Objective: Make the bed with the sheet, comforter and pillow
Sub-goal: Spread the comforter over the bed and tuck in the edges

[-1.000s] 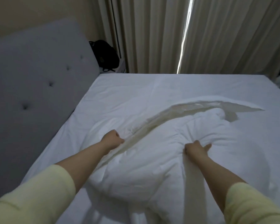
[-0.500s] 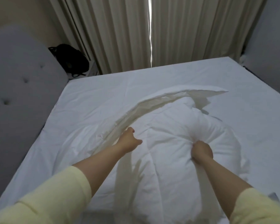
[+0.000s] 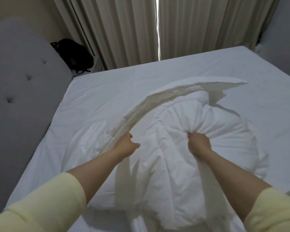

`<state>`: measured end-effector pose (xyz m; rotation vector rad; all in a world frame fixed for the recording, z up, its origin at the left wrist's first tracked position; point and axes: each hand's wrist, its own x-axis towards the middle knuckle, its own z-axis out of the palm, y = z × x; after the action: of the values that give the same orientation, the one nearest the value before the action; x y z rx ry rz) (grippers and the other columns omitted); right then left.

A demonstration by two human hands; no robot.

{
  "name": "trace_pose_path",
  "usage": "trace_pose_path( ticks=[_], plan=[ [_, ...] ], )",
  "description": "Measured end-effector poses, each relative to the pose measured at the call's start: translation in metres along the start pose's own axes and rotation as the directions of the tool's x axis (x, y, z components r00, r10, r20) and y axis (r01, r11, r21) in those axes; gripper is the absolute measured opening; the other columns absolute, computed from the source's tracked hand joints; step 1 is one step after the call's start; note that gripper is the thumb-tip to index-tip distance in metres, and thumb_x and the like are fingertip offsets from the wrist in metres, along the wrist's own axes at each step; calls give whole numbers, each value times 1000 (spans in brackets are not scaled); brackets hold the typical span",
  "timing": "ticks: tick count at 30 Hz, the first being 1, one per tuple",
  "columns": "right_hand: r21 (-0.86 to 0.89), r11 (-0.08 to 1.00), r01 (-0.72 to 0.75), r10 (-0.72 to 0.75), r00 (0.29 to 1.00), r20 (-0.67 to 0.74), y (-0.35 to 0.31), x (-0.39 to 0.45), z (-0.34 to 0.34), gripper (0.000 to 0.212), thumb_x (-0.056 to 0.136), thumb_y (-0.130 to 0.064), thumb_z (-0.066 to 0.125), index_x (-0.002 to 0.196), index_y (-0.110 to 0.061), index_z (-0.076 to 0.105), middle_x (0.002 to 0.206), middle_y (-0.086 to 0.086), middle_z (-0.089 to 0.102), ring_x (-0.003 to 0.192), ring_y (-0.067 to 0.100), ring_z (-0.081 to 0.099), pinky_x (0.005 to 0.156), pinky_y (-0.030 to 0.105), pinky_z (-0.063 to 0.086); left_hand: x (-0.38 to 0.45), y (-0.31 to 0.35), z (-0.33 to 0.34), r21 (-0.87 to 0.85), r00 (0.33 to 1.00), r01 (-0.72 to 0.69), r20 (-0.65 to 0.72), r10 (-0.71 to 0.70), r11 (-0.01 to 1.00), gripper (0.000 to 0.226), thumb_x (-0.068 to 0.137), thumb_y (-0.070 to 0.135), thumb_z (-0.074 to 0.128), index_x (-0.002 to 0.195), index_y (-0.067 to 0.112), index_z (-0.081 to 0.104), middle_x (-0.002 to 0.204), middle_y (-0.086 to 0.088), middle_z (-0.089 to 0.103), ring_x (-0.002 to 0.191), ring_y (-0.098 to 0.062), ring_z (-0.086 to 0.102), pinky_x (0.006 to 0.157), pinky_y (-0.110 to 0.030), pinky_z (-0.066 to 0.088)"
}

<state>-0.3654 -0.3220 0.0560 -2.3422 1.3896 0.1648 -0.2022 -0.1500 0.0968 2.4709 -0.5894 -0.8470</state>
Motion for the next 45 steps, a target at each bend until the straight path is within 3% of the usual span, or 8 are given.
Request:
trace_pose_path(
  ticks=[3, 8, 15, 19, 25, 31, 38, 45],
  plan=[
    [78, 947, 311, -314, 949, 31, -70, -63, -29, 38, 102, -13, 27, 122, 3, 55, 126, 25, 57, 116, 38, 55, 95, 37, 41, -4, 38, -16, -135, 995, -86, -68, 77, 987, 61, 91, 33, 60, 140, 8, 35, 145, -11, 40, 128, -27, 45, 98, -32, 38],
    [359, 594, 720, -803, 555, 215, -149, -168, -10, 26, 95, -1, 42, 109, 11, 62, 117, 30, 61, 107, 41, 58, 94, 39, 44, -33, 124, -76, 59, 945, -325, -25, 327, 944, 94, 79, 44, 71, 150, 26, 13, 156, -2, 11, 142, -26, 26, 114, -40, 28],
    [441, 852, 283, -125, 927, -354, -48, -62, -91, 60, 88, -33, 62, 138, -9, 40, 145, 8, 41, 134, 25, 39, 107, 36, 32, -34, 68, -71, 206, 970, -129, 230, 80, 970, 106, 74, 42, 76, 152, 24, 6, 157, -3, 21, 143, -26, 26, 114, -35, 27],
    [907, 358, -220, 256, 958, 131, 16, -4, -104, 122, 73, -61, 67, 150, -17, -17, 157, 8, 19, 139, 33, 33, 110, 49, 32, -41, 51, -29, 221, 963, -105, 264, 44, 970, 96, 80, 36, 73, 152, 20, 11, 154, -6, 29, 138, -26, 35, 111, -35, 34],
    [832, 335, -442, 210, 896, 391, 12, 36, -66, 98, 62, -71, 68, 134, -8, 48, 113, 15, 59, 85, 34, 61, 80, 46, 53, -47, 45, -5, 281, 942, -93, 335, -7, 955, 88, 82, 44, 68, 151, 24, 15, 154, -3, 30, 139, -27, 35, 113, -39, 34],
    [463, 885, -59, 57, 998, 17, -40, 2, -63, 46, 96, -18, 47, 137, 3, 41, 140, 21, 47, 129, 32, 47, 104, 33, 36, -49, 59, -29, -119, 989, -136, 50, 143, 984, 76, 87, 39, 64, 148, 14, 25, 149, -3, 37, 133, -20, 41, 97, -21, 34],
    [477, 742, 472, -586, 801, 119, -117, -156, -39, 30, 95, -23, 49, 113, -2, 59, 118, 18, 64, 109, 34, 58, 85, 32, 44, -31, 134, -58, 348, 920, -389, 107, 376, 853, 119, 68, 41, 80, 150, 36, -5, 161, 3, -3, 147, -31, 12, 117, -50, 18],
    [696, 673, 251, -392, 919, 48, -55, -115, -121, 18, 90, -17, 54, 76, -14, 64, 74, 2, 66, 62, 12, 59, 62, 20, 48, -29, 53, -66, 545, 952, -305, 173, 252, 781, 10, 86, 19, 60, 91, 11, 64, 107, -10, 65, 92, -17, 54, 76, -23, 40]
  ],
)
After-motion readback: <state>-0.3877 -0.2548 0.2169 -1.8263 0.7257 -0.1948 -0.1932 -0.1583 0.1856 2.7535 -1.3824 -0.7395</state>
